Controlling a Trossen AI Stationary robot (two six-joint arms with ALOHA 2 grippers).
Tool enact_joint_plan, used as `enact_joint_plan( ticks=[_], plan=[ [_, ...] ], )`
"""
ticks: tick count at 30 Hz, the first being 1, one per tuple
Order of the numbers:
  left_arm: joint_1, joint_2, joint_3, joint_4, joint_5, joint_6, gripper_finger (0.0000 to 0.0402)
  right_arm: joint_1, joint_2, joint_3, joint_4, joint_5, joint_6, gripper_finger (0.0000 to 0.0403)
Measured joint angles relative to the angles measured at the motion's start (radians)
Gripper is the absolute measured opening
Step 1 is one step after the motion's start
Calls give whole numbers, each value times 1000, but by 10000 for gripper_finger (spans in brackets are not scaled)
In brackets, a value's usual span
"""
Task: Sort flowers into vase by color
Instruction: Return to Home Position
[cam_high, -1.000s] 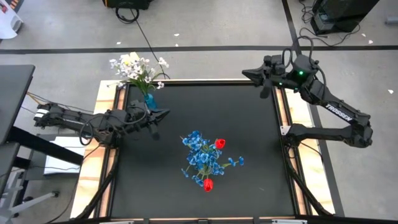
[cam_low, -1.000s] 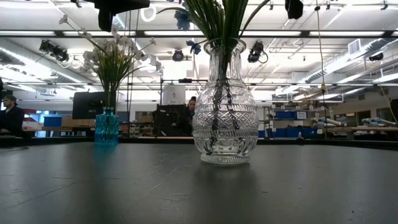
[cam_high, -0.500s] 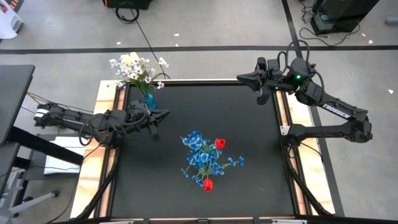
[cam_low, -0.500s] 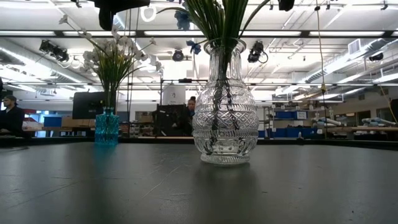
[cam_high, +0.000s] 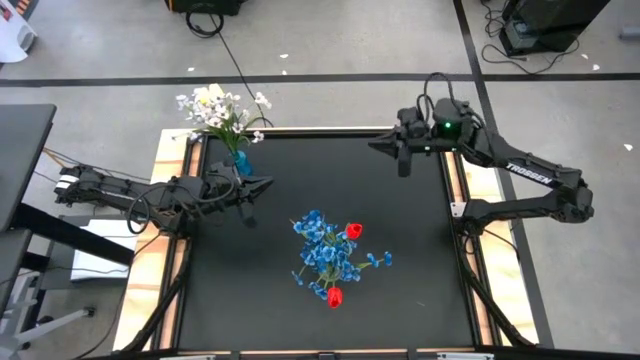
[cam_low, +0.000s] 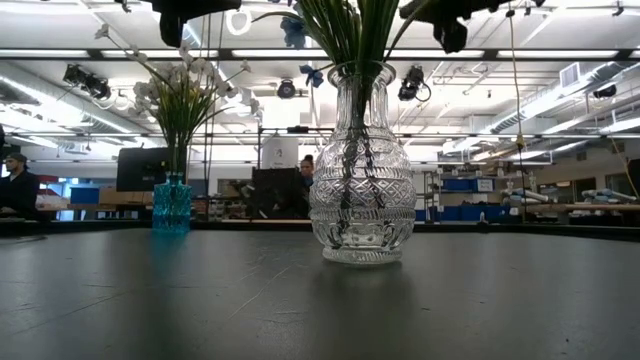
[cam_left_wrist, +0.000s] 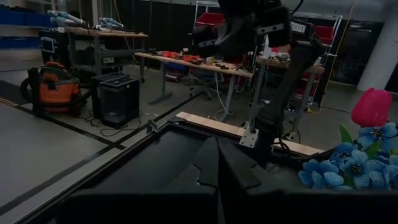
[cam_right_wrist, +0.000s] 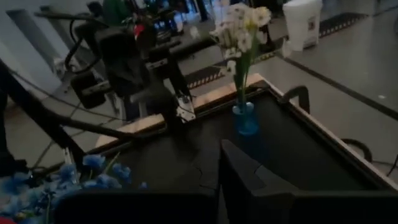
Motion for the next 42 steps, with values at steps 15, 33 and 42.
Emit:
enact_joint_plan(
  ticks=[15,33,42],
  plan=[
    [0,-9,0,2,28,55,6,116,-7,0,158,142,-123,4],
    [1,-34,0,-2,-28,96,3,219,-36,0,34,390,-237,4],
    [1,-32,0,-51,-28,102,10,271,-50,0,105,385,-284,4]
  ],
)
